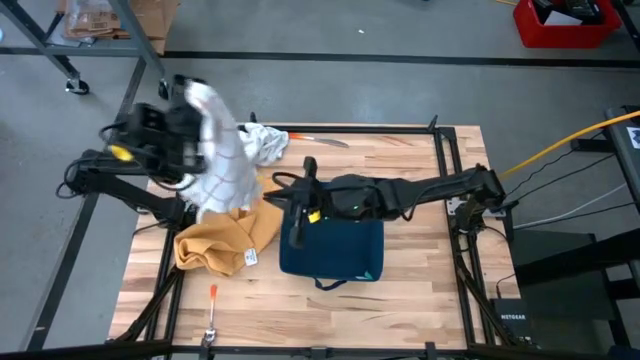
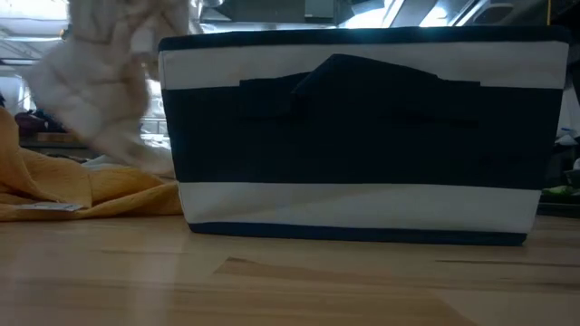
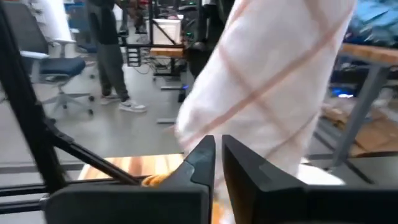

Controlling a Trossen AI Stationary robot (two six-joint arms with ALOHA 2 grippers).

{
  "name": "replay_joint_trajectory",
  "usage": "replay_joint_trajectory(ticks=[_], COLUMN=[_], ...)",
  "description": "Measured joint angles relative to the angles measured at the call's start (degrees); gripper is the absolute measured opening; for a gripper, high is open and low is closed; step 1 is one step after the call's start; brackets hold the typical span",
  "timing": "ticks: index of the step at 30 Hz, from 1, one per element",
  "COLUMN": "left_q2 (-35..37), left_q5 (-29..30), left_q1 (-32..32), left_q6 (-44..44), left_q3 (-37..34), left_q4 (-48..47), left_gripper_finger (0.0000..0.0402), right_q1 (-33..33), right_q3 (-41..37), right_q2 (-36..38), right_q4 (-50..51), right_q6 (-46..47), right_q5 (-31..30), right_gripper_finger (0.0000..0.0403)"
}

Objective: Fold towel
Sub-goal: Fold the white-and-brown checkered towel

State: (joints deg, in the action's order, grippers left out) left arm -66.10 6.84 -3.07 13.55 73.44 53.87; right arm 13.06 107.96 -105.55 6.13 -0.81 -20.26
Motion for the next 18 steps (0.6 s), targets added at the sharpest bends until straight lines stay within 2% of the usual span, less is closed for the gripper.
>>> replay_joint_trajectory(ticks=[4,9,14,18], left_q2=[-4.54,-6.3,-6.29,-6.1], left_q5=[-2.07,-2.52,-2.24,-2.22], left_q1=[0.0,0.49,1.85,3.12], left_q6=[3.93,13.31,17.08,16.98], left_q3=[3.46,5.36,5.37,5.37], left_q4=[-4.21,-6.82,-8.5,-8.06], left_gripper_finger=[0.0,0.0,0.0,0.0], right_q1=[0.0,0.02,0.03,0.05], right_q3=[0.0,0.0,-0.01,-0.02], right_q2=[0.51,0.49,0.45,0.45], right_q4=[0.17,3.74,8.8,13.38], right_q6=[-2.82,-5.77,-5.96,-5.7], right_q5=[-0.12,-0.38,-5.04,-5.67], right_gripper_finger=[0.0048,0.0071,0.0115,0.0163])
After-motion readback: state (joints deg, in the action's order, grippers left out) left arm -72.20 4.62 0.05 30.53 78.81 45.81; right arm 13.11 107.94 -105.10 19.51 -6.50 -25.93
